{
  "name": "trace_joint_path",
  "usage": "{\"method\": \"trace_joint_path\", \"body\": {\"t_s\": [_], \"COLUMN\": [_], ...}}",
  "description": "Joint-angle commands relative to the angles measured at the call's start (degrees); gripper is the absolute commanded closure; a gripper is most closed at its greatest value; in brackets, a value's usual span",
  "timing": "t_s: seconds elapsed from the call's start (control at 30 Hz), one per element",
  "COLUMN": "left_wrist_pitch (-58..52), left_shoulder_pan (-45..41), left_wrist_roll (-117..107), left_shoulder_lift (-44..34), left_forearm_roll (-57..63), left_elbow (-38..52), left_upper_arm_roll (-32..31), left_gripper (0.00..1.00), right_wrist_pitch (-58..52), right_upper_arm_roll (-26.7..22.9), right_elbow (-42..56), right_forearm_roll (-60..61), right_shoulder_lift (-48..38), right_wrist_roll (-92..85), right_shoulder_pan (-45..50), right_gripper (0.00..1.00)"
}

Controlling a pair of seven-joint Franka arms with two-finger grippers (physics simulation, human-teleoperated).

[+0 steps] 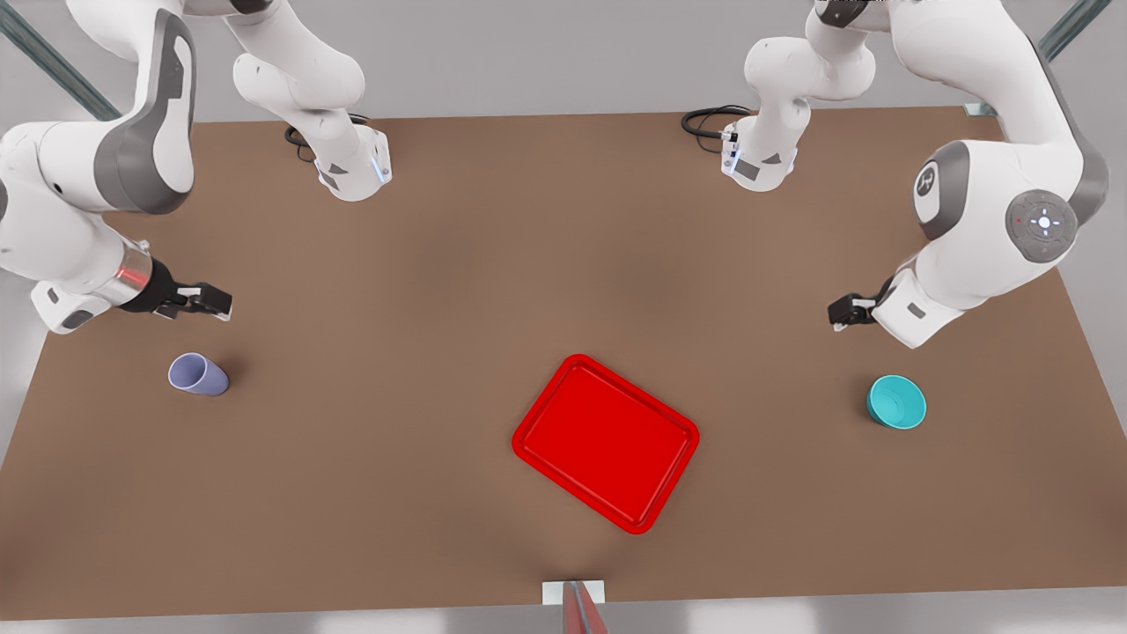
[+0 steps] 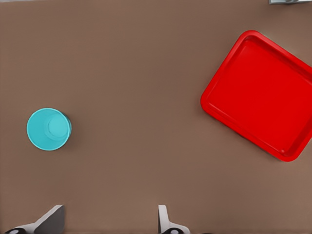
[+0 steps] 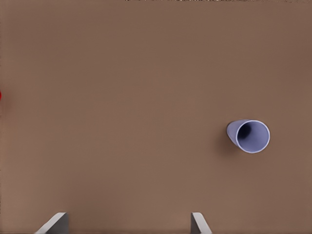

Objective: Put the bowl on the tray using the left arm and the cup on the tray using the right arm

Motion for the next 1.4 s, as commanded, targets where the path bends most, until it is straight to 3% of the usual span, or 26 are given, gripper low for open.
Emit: {"method": "trace_joint_path", "body": {"t_s": [0.0,0.07,0.1,0.2,0.27,0.37,0.8,0.83,0.87,0.9,0.97,1.2,1.37], "left_wrist_pitch": [0.01,0.71,2.81,13.53,18.11,25.84,33.41,33.41,34.02,34.02,34.02,33.85,32.97], "left_shoulder_pan": [0.02,0.99,1.69,15.58,18.39,20.5,24.63,24.55,24.63,24.55,24.63,24.55,24.55], "left_wrist_roll": [-0.17,-0.09,-0.09,13.71,17.13,26.89,26.37,26.19,25.49,25.31,25.31,25.31,24.17], "left_shoulder_lift": [0.25,3.14,6.83,16.77,20.81,21.6,29.87,30.04,30.04,30.04,30.04,30.13,30.31], "left_forearm_roll": [0.36,1.06,0.98,-8.52,-8.61,-9.75,-15.37,-15.55,-15.46,-15.2,-15.37,-15.46,-15.55], "left_elbow": [0.09,-0.61,-1.49,-2.37,-2.98,-9.84,-10.02,-9.93,-10.02,-10.02,-10.02,-10.02,-9.93], "left_upper_arm_roll": [0.0,0.79,4.04,4.48,4.48,4.75,4.84,4.84,4.84,4.84,4.84,4.84,4.57], "left_gripper": [0.0,0.0,0.0,0.0,0.0,0.0,0.0,0.15,0.39,0.56,0.7,0.79,0.79], "right_wrist_pitch": [0.0,0.09,0.18,0.18,0.35,0.35,0.35,0.35,0.44,0.53,0.53,0.53,0.53], "right_upper_arm_roll": [0.0,0.0,0.08,0.0,0.08,0.08,0.08,0.08,0.08,0.08,0.08,0.08,0.08], "right_elbow": [0.0,-0.09,-0.09,-0.09,-0.17,-0.17,-0.26,-0.44,-0.53,-0.44,-0.53,-0.53,-0.53], "right_forearm_roll": [0.0,0.0,0.0,-0.09,-0.44,-0.44,-0.44,-0.44,-0.44,-0.44,-0.44,-0.44,-0.44], "right_shoulder_lift": [0.0,0.0,0.08,0.17,0.08,0.08,0.0,0.0,0.0,0.08,0.08,0.08,0.08], "right_wrist_roll": [0.01,0.01,0.01,0.01,0.01,0.01,0.01,0.1,0.09,0.09,0.01,0.01,0.01], "right_shoulder_pan": [-0.54,-0.54,-0.45,-0.54,-0.45,-0.54,-0.45,-0.54,-0.54,-0.45,-0.45,-0.45,-0.45], "right_gripper": [0.0,0.0,0.0,0.0,0.0,0.0,0.0,0.0,0.0,0.0,0.0,0.0,0.0]}}
